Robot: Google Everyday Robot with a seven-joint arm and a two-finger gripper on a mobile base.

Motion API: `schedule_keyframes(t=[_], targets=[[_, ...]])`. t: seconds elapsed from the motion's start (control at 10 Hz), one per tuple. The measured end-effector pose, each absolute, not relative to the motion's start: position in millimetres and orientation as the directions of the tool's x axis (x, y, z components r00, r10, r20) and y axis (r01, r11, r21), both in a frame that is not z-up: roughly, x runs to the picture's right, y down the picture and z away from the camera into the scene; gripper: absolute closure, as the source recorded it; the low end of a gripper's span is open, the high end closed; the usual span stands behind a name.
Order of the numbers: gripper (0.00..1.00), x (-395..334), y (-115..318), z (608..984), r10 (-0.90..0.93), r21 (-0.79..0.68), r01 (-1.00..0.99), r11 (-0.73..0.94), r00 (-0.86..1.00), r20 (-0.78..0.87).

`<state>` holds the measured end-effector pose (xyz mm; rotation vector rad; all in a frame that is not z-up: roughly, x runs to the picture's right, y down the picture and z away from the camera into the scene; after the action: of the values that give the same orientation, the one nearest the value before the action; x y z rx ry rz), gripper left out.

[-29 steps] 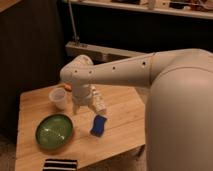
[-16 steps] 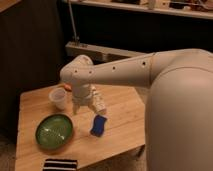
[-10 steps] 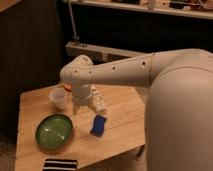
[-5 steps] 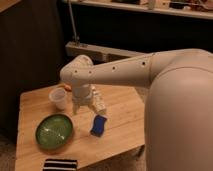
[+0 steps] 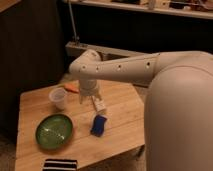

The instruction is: Place the bottle in the ceramic bowl

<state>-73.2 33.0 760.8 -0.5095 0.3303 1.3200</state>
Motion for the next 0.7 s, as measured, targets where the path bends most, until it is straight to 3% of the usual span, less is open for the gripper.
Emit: schedule_keyframes(t=[0.3,0.7], targets=[[0.35,-43.8,-8.8,802.5,0.830,-0.215,-0.960,0.178,0.263,-0.492],[0.35,-40.1,-13.7,811.3,0.822,-0.236,-0.954,0.188,0.284,-0.494]])
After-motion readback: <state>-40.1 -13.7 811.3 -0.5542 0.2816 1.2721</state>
